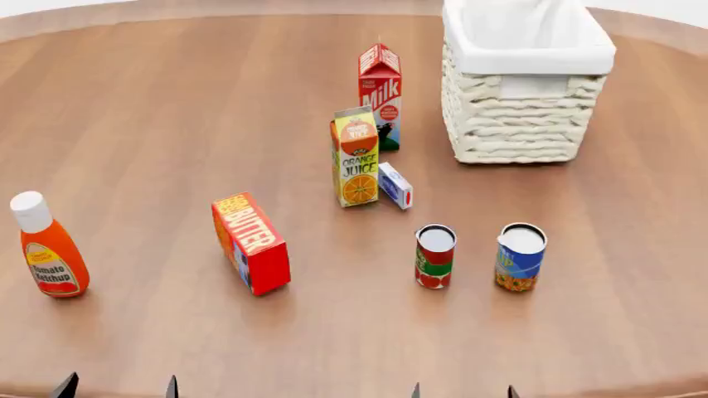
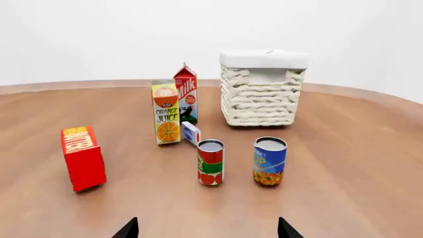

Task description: Pick up the alphabet soup and the tomato sauce, and put them in the basket.

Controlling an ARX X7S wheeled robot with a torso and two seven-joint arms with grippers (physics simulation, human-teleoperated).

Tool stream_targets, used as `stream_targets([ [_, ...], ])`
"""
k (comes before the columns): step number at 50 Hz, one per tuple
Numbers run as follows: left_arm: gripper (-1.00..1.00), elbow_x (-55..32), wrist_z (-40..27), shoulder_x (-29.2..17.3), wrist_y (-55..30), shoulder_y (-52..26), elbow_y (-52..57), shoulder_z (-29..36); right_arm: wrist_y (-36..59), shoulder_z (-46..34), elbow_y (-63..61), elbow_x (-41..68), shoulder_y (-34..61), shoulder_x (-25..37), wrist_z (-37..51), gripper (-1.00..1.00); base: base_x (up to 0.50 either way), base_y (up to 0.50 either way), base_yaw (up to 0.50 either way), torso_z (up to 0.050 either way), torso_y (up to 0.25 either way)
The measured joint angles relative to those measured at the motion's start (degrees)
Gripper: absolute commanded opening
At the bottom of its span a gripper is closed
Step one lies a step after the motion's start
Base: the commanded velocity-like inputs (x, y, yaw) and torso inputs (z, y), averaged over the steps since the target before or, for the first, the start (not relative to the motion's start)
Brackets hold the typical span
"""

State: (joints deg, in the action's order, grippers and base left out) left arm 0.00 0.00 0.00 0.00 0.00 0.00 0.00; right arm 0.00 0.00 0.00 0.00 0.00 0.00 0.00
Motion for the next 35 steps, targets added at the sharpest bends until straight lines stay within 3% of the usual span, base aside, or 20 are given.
stream_targets([
  [17,1.00,-1.69,-2.64,-2.18,-1.87,0.94,3.56,1.25,0.95,-3.19,-3.13,0.36,-0.44,1.91,2.45,1.00,0.00,0.00,0.00,0.000,0.000],
  [35,1.00,-1.37,-5.87,-7.03,-17.62,2.66,40.18,0.30,20.08,-5.59,-38.20,-1.68,2.24,4.72,4.79,1.00,0.00,0.00,0.00,0.000,0.000],
])
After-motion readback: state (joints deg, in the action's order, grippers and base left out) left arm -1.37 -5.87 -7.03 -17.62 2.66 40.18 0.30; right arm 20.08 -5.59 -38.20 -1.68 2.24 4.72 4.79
